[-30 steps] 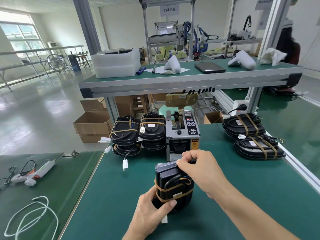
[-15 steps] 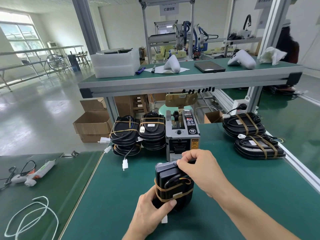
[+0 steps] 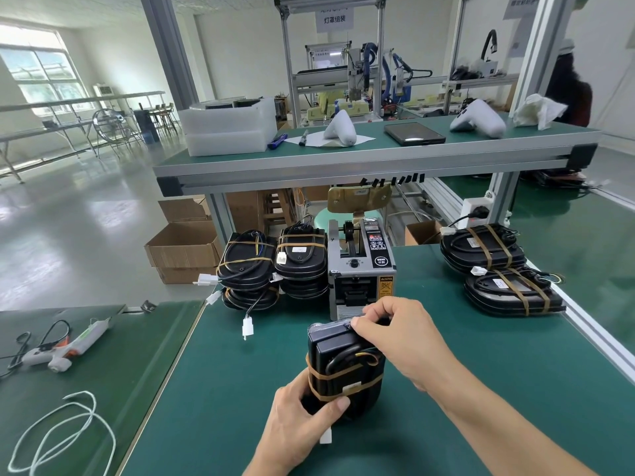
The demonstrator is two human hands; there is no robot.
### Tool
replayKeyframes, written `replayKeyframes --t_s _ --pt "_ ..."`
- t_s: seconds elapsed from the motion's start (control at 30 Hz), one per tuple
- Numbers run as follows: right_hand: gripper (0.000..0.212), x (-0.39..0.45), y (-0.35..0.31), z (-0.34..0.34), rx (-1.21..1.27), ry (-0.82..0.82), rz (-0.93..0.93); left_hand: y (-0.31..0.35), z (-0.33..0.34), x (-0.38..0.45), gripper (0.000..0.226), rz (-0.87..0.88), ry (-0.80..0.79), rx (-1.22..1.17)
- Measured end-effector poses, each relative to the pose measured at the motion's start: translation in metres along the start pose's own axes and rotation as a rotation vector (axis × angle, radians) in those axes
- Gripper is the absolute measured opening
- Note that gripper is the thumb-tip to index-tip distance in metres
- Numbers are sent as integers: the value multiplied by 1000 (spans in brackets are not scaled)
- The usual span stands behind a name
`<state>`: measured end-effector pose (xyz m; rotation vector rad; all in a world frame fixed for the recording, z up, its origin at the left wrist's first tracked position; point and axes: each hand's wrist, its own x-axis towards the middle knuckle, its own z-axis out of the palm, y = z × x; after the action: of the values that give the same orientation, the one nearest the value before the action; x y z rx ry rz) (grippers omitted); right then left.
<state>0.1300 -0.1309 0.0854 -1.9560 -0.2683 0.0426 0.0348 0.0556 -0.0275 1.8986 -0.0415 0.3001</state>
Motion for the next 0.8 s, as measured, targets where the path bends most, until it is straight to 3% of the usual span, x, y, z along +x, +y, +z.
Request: replayKeyframes --t_s 0.1,0.27,0.53,0.8 --pt "11 0 1 1 100 30 43 0 -1 -1 40 8 11 15" --pt "30 -5 -1 8 169 8 65 3 0 0 46 12 13 2" --pt "12 -5 1 13 337 -56 123 0 0 1 46 -5 5 0" --pt "9 -4 3 13 259 -90 101 1 1 1 34 -8 9 27"
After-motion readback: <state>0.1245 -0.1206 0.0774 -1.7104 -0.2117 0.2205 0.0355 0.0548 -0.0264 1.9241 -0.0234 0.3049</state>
